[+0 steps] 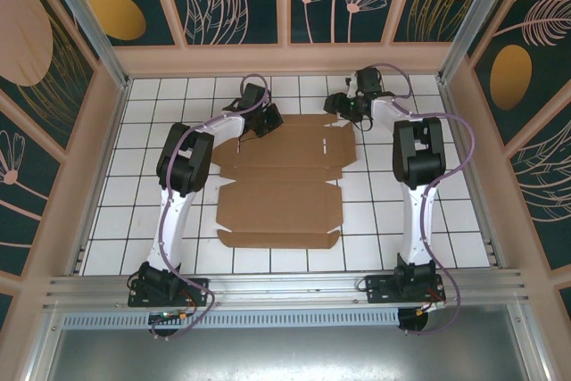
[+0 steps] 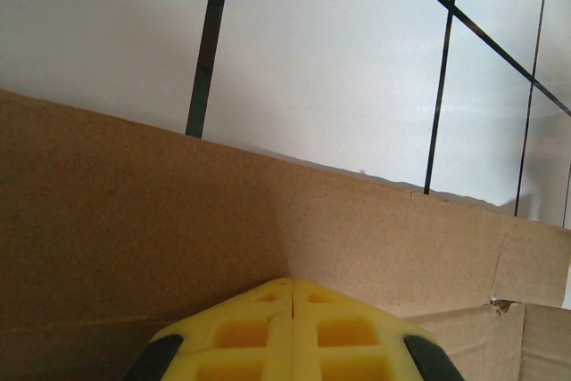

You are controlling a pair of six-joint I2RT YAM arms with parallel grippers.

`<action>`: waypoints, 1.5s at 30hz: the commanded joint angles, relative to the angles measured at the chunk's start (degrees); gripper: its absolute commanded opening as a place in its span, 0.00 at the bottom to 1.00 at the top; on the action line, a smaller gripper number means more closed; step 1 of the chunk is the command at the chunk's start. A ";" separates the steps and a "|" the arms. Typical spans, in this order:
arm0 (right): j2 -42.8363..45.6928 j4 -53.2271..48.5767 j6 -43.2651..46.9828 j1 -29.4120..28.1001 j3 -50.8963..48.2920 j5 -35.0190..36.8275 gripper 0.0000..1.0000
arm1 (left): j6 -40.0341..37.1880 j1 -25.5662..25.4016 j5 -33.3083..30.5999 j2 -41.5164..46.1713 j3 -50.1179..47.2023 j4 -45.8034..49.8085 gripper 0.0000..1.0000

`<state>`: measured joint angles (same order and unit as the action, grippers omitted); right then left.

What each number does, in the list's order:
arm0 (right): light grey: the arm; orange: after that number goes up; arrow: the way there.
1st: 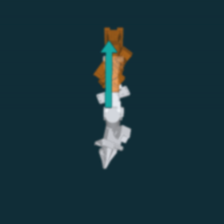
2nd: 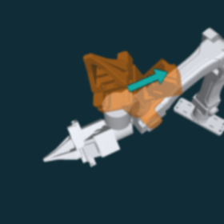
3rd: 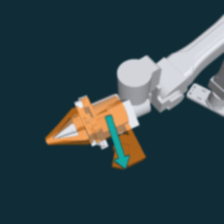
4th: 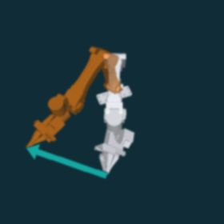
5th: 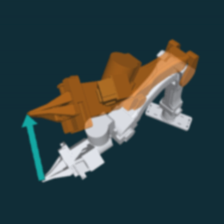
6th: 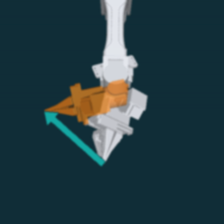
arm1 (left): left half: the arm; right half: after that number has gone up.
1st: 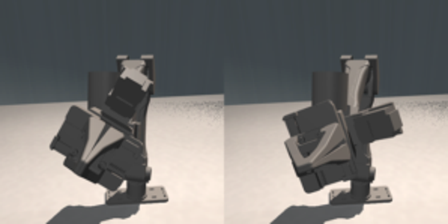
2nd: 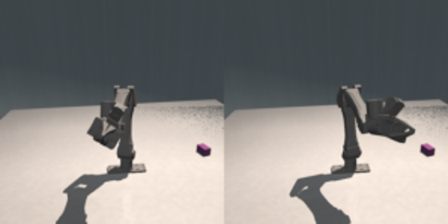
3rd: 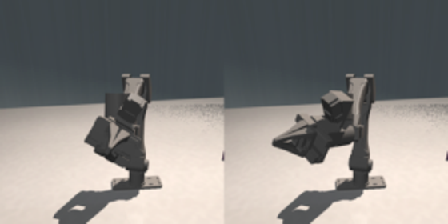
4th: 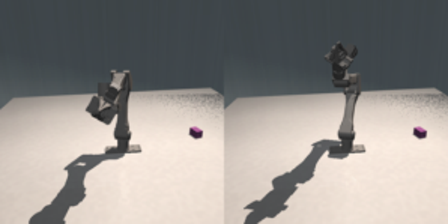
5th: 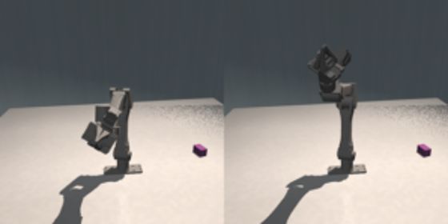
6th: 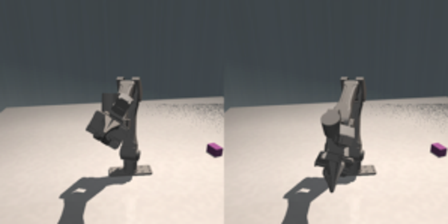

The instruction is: Fold the paper box

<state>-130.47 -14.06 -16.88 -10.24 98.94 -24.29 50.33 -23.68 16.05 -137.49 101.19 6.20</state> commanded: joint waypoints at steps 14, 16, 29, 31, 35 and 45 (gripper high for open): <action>6.71 -3.73 -6.52 -4.12 -0.46 19.35 0.58 | 2.32 0.08 -1.64 1.25 -7.81 3.49 0.00; 7.81 -3.68 -8.36 -4.93 -0.49 20.29 0.56 | 3.01 0.26 -1.34 1.27 -8.51 3.14 0.00; 3.32 -5.53 -10.49 -7.37 1.05 19.73 0.54 | 2.98 0.83 -0.76 1.54 -10.04 1.97 0.00; 2.53 -5.36 -10.11 -6.78 0.86 20.73 0.55 | 2.50 0.90 -1.02 1.44 -9.73 2.23 0.00; 1.71 -4.67 -9.42 -5.86 0.03 20.64 0.55 | 1.64 0.92 -1.20 1.48 -9.06 2.96 0.00; -2.16 -2.57 -8.08 -4.76 0.23 13.16 0.55 | 0.51 0.96 -0.67 1.31 -8.54 3.38 0.00</action>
<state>-129.95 -17.72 -25.80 -15.29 98.37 -6.63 52.58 -23.24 16.27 -133.97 93.76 0.80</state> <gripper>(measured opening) 0.550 0.050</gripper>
